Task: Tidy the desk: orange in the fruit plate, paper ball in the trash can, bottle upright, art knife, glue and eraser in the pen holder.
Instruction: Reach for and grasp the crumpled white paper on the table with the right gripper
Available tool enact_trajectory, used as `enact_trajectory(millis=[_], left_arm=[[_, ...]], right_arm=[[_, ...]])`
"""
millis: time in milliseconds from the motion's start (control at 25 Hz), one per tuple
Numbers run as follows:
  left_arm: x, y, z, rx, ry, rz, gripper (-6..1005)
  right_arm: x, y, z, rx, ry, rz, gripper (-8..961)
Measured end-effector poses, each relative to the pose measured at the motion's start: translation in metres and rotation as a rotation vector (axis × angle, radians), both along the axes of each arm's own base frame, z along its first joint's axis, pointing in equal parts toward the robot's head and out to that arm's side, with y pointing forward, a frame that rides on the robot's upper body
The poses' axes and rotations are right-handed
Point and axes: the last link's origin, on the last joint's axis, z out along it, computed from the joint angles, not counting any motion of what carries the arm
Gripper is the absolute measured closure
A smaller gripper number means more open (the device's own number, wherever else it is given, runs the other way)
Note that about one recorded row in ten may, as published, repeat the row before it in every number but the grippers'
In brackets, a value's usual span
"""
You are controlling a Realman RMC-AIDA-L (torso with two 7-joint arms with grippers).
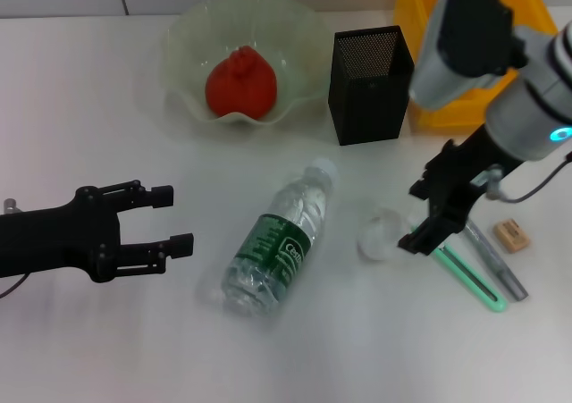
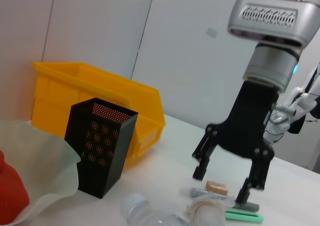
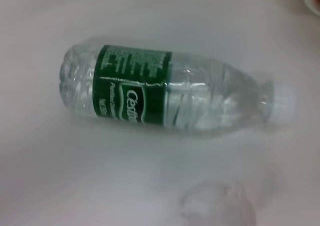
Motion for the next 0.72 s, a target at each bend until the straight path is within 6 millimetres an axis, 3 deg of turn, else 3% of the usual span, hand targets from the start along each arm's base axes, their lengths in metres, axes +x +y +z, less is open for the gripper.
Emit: enact_trajectory(millis=[360,720], left_arm=[[0.002,0.003,-0.005,0.003,0.006,0.003,185],[0.001,0.002,-0.010,-0.005,0.018,0.009,185]], right_arm=[[0.006,0.008,-0.027,0.004,0.029,-0.001,211],[0.006,0.008,-0.039,-0.034,0.010,-0.005,215]])
